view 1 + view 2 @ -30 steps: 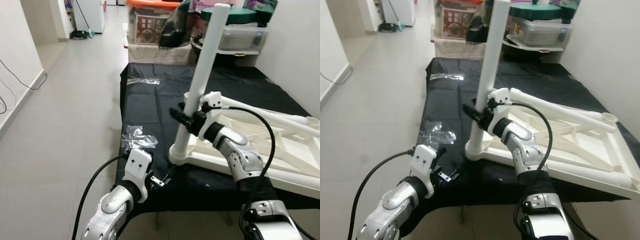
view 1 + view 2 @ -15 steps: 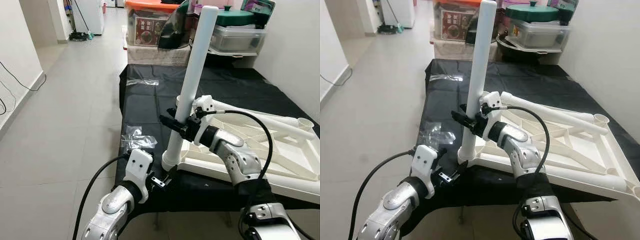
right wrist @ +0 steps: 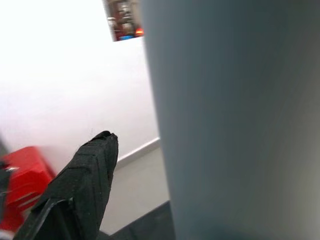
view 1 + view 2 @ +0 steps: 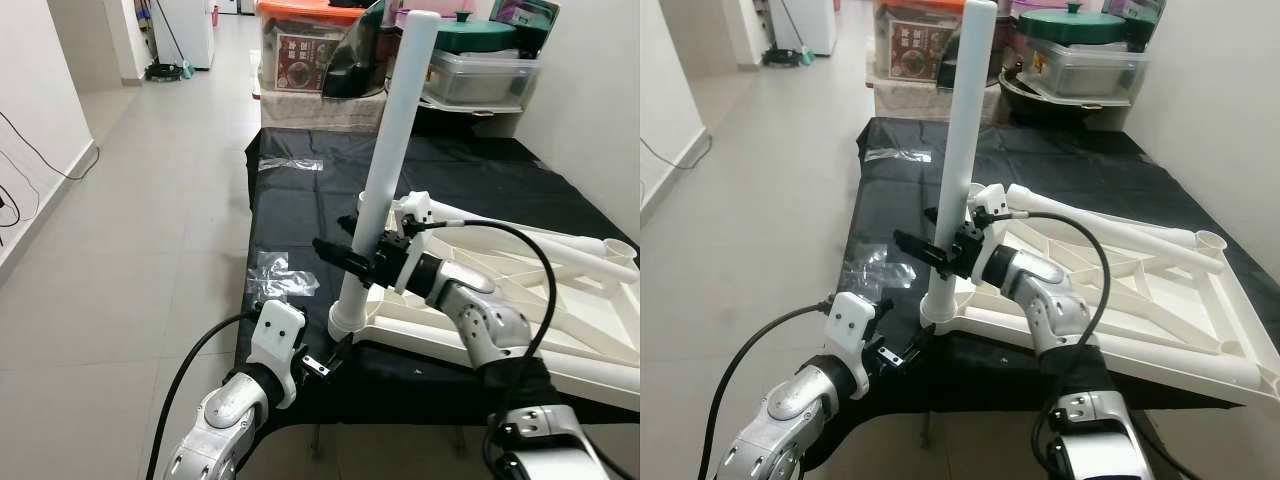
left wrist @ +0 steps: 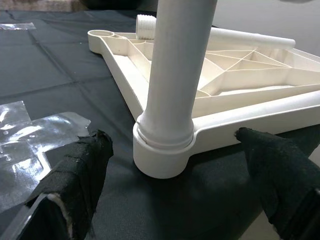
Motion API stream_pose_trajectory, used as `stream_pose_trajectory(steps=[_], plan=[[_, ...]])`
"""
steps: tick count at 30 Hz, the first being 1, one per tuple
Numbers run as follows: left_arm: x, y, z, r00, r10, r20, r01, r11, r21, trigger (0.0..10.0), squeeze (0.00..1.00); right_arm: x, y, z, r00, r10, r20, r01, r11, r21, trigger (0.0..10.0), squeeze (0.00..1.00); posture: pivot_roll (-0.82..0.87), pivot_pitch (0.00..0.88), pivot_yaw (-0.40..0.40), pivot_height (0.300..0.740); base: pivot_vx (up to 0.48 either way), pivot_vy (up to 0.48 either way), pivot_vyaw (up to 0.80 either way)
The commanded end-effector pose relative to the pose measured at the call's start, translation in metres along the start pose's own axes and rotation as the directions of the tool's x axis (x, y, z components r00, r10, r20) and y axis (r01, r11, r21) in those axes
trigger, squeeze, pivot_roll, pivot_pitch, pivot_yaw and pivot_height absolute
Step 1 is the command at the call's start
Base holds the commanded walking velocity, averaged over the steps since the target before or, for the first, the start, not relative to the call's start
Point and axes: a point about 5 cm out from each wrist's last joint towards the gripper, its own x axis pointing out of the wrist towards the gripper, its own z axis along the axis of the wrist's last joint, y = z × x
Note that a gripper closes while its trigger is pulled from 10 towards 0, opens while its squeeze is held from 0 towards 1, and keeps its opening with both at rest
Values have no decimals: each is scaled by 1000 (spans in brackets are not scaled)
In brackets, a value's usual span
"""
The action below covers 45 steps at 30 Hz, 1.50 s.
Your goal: Building children table
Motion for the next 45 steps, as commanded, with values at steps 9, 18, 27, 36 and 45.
stream_pose_trajectory(steps=[9, 18, 27, 36, 45], plan=[[-10, -9, 4, 1000, -22, 0, 22, 999, 35, 10000, 0, 6, -16, 8, 983, 156, -94, -155, 988, 17, 10000, 0, 151, 0, -138, 740, 0, 0, 0], [-22, -13, 7, 1000, -17, -3, 17, 1000, 14, 10000, 0, 15, -17, 4, 964, 201, -174, -205, 979, -8, 0, 0, 174, 0, -160, 740, 0, 0, 0], [-27, -14, 9, 1000, -12, -10, 12, 1000, -1, 10000, 0, 24, -16, 7, 982, 166, -95, -171, 984, -57, 0, 0, 166, 0, -152, 740, 0, 0, 0], [-19, -11, 7, 1000, -11, -12, 11, 1000, -3, 10000, 0, 16, -40, 7, 915, -404, 5, 402, 910, -103, 0, 0, 129, 0, -131, 740, 0, 0, 0], [-11, -6, 5, 1000, -16, -17, 16, 1000, 1, 10000, 0, -17, -45, -1, 424, -897, 123, 905, 425, -16, 0, 0, 115, 0, -108, 740, 0, 0, 0]])
